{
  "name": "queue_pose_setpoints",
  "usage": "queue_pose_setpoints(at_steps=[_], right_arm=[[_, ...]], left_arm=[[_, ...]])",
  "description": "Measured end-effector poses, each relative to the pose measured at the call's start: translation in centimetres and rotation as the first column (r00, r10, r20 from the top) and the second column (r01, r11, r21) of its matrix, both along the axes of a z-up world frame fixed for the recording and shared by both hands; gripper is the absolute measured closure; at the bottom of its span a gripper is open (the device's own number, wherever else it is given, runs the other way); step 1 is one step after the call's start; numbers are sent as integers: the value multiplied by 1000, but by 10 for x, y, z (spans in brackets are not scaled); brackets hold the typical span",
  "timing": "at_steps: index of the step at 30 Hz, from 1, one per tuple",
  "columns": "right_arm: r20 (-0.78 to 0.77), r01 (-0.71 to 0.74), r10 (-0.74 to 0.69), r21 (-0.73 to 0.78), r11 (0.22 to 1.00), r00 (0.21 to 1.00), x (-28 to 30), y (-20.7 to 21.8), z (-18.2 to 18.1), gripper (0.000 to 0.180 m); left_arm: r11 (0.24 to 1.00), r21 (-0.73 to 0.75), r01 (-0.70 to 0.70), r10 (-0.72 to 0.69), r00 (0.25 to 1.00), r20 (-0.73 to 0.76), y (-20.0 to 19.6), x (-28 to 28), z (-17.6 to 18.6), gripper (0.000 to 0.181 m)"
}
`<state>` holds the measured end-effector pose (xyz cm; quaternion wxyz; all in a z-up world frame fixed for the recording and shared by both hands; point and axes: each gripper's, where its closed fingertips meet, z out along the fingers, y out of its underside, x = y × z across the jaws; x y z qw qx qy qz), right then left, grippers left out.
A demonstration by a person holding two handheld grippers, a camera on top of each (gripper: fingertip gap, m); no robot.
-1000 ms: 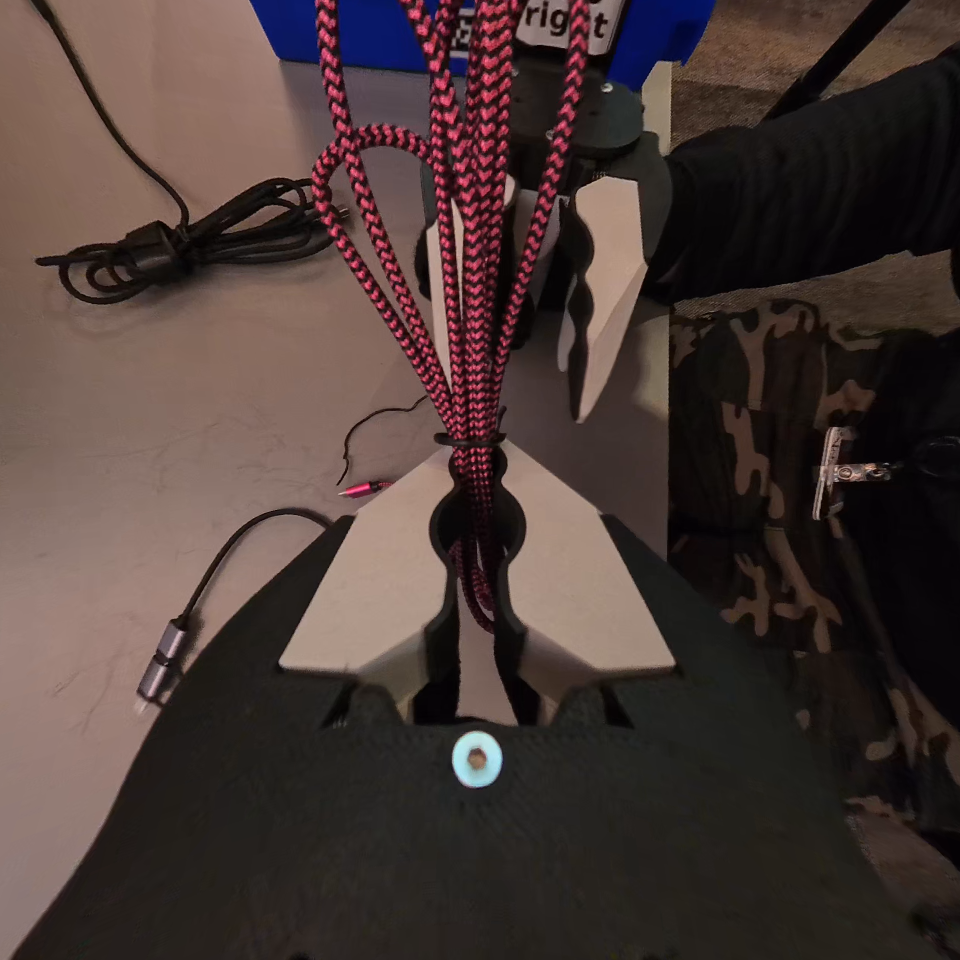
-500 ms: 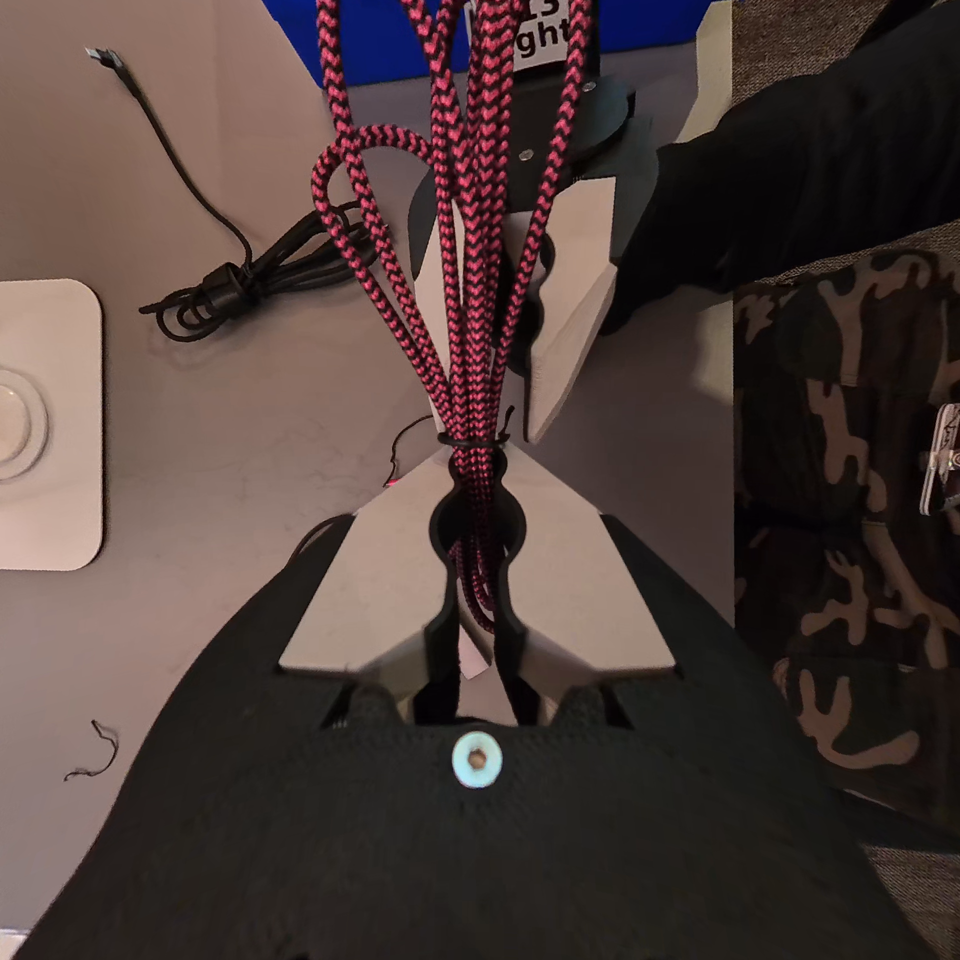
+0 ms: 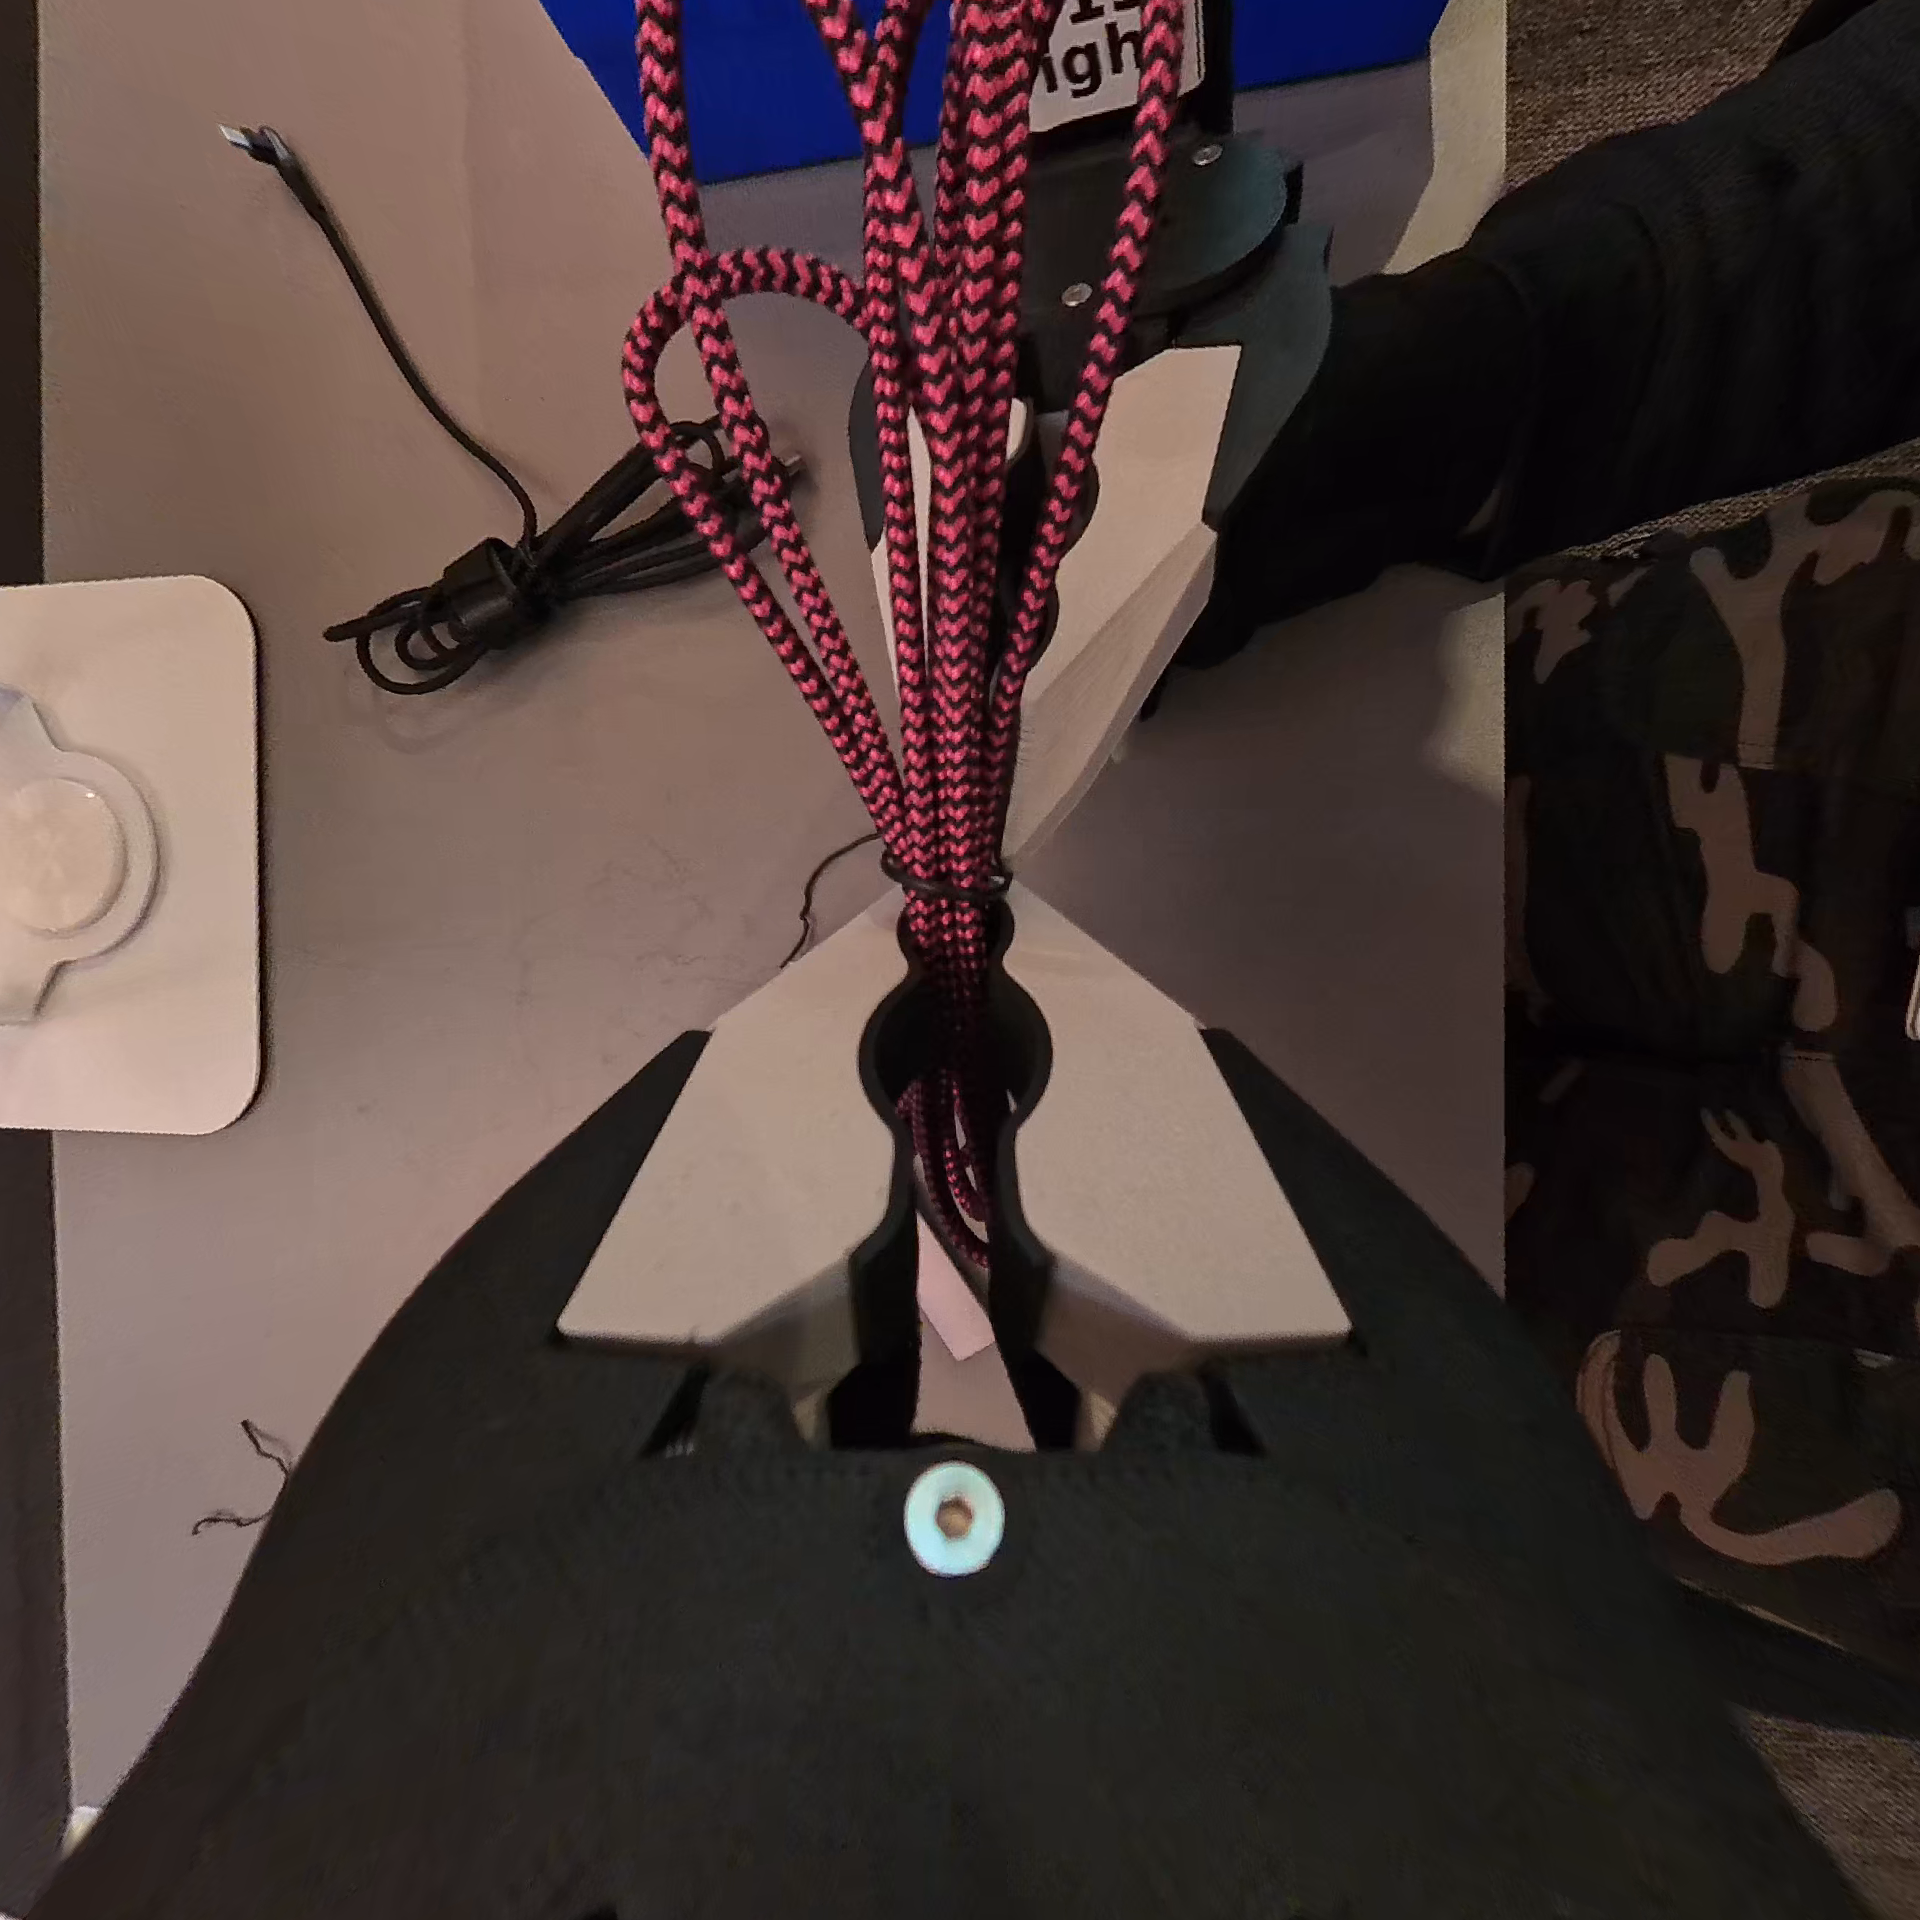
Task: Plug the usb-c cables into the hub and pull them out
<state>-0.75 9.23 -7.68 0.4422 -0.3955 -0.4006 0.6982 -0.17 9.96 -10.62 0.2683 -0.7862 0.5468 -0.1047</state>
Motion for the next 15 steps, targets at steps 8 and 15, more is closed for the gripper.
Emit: queue_pose_setpoints(at_steps=[8,15], right_arm=[[-1,-11,11,-9,1000,1000,3,0,1,180],[75,172,-185,152,973,980,3,4,3,180]], left_arm=[[1000,4,14,-14,1000,-6,-1,2,0,179],[993,-106,-57,65,995,74,-2,0,1,179]])
